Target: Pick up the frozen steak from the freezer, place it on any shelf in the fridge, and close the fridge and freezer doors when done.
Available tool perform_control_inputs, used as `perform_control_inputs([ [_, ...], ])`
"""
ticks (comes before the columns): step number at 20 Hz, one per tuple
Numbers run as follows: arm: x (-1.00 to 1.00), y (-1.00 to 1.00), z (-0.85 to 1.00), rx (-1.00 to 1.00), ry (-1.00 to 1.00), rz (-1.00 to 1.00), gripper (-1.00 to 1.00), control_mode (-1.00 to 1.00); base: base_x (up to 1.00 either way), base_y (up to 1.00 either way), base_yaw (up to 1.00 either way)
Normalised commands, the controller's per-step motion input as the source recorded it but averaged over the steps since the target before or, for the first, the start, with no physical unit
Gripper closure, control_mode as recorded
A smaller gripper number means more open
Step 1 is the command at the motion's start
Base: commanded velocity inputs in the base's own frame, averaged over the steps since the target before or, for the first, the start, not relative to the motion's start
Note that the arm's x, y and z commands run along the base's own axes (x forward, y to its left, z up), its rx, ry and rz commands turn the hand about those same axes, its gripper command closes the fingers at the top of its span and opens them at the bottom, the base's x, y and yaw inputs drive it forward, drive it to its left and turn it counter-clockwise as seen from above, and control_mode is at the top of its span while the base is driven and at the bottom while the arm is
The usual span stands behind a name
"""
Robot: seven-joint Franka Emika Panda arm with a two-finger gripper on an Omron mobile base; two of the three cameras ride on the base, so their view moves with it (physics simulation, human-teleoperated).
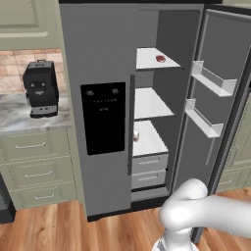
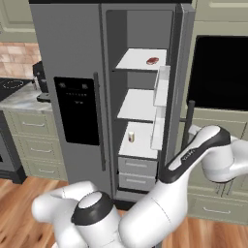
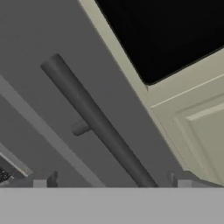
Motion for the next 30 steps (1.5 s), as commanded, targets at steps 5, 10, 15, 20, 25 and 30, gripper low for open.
perform_control_inputs([
  [5, 0.57, -0.05, -0.10, 0.03, 0.01, 0.00, -1.00, -1.00, 0.00, 0.00, 0.00],
  [10, 0.56, 0.05, -0.05, 0.03, 0.00, 0.00, -1.00, -1.00, 0.00, 0.00, 0.00],
  [15, 0.36, 0.42, -0.01, 0.01, 0.00, 0.05, -1.00, -1.00, 0.00, 0.00, 0.00],
  [20, 0.03, 0.82, 0.00, 0.00, 0.00, 0.17, -1.00, -1.00, 0.00, 0.00, 0.00],
  [25, 0.13, 1.00, 0.00, 0.01, 0.00, 0.21, -1.00, -1.00, 0.00, 0.00, 0.00],
  [30, 0.40, 1.00, 0.00, 0.05, 0.00, 0.17, -1.00, -1.00, 0.00, 0.00, 0.00],
])
